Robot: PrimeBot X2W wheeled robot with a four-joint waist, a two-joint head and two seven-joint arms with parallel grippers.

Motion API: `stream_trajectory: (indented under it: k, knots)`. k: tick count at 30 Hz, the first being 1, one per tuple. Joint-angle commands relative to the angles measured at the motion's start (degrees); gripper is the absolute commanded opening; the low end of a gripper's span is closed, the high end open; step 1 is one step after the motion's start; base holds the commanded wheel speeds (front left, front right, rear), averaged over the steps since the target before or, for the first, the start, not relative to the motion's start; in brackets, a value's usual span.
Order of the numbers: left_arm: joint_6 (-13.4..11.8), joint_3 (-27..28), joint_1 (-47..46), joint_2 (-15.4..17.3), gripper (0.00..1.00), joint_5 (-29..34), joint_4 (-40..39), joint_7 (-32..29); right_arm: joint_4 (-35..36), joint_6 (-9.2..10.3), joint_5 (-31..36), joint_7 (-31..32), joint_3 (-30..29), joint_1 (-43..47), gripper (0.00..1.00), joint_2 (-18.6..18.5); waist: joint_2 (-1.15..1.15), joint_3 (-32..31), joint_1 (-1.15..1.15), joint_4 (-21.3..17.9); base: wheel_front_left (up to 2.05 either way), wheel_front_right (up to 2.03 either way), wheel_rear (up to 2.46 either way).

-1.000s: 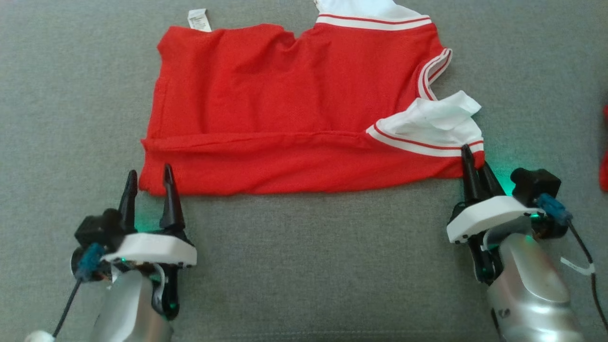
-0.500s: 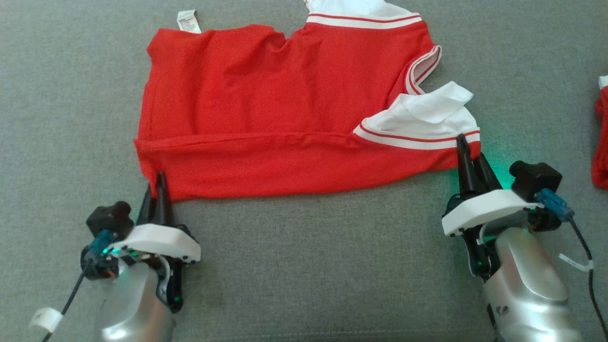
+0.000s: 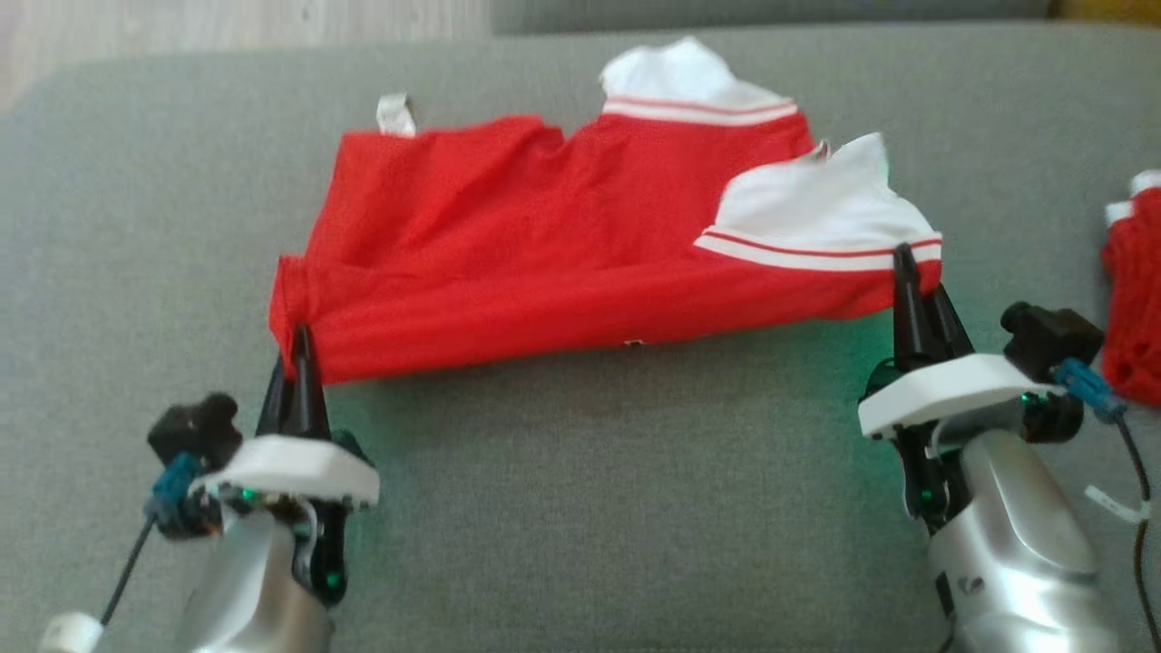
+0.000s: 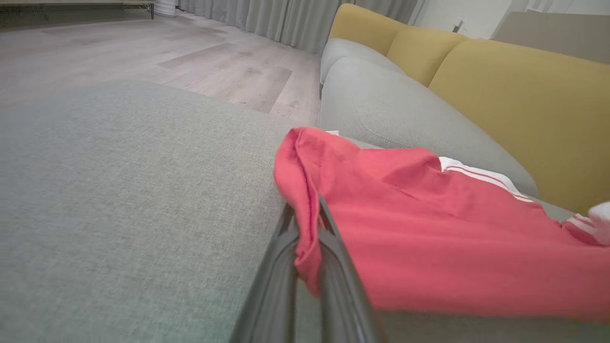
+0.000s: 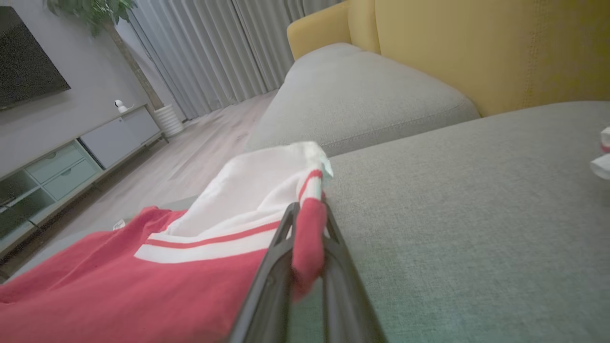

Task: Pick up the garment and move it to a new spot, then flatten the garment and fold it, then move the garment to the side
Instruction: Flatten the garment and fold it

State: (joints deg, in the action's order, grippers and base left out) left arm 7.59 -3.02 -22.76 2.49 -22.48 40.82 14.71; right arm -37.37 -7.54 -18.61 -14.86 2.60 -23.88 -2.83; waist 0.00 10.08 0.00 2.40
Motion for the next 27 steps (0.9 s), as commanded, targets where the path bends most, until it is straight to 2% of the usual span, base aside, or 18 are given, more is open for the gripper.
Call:
stream_trajectory:
  k: [1,6,11,12,13,14,15,18,22,25,27]
  knots:
    - [-0.1,2.4,2.0,1.5,0.00,0.9,-0.6,0.3,1.1,0.05,-0.6,-0.1,0.9,0.6,0.00,0.0,0.00,-3.8,0.00,-0.2,0.00,0.00,0.00]
    - [-0.1,3.2,7.7,1.1,0.00,1.9,1.8,0.3,1.1,0.05,-2.0,-0.1,0.1,5.9,0.00,0.0,0.00,-7.0,0.00,-0.8,0.00,0.00,0.00]
    - [-0.2,3.9,12.3,0.6,0.00,1.9,2.5,0.3,1.6,0.05,-2.4,-0.1,-0.6,11.5,0.00,0.0,0.00,-6.5,0.00,-1.3,0.00,0.00,0.00]
    - [-0.5,4.1,12.7,0.5,0.18,2.0,2.3,0.3,1.4,0.05,-2.6,-0.1,-0.5,12.2,0.00,0.0,0.00,-6.1,0.00,-1.3,0.00,0.00,0.00]
    - [-0.6,4.0,13.0,0.5,0.63,2.2,2.2,0.3,1.2,0.05,-2.7,-0.1,-0.5,12.6,0.24,0.0,0.00,-5.6,0.00,-1.3,0.00,0.00,0.00]
    - [-0.7,4.0,12.9,0.5,1.00,2.3,2.0,0.3,1.1,0.05,-2.5,-0.1,-0.5,12.6,0.76,0.0,0.00,-5.1,0.00,-1.3,0.00,0.00,0.00]
    - [-0.9,4.0,12.7,0.4,1.00,2.4,1.7,0.3,1.3,0.05,-2.4,-0.1,-0.6,12.5,1.00,0.0,0.00,-4.5,0.00,-1.3,0.00,0.00,0.00]
    - [-1.7,4.1,10.7,0.4,1.00,3.3,0.1,0.3,2.7,0.05,-1.5,-0.1,-1.3,11.2,1.00,0.0,0.00,-2.7,0.00,-1.2,0.00,0.00,0.00]
    - [-1.5,3.5,6.6,1.1,1.00,5.8,-0.7,0.3,4.7,0.05,0.3,-0.1,-1.9,9.2,1.00,0.0,0.00,-0.7,0.00,-0.7,0.00,0.00,0.00]
    - [-1.0,2.1,0.1,3.9,1.00,7.3,1.2,0.1,5.6,0.05,1.0,-0.1,-1.8,6.7,1.00,0.0,0.00,1.4,0.00,-0.4,0.00,0.00,0.00]
    - [-0.5,0.7,-5.0,6.4,1.00,7.4,3.5,-2.5,5.8,0.05,1.5,-0.1,-1.1,4.7,1.00,0.0,0.00,3.0,0.00,-0.3,0.00,0.00,0.00]
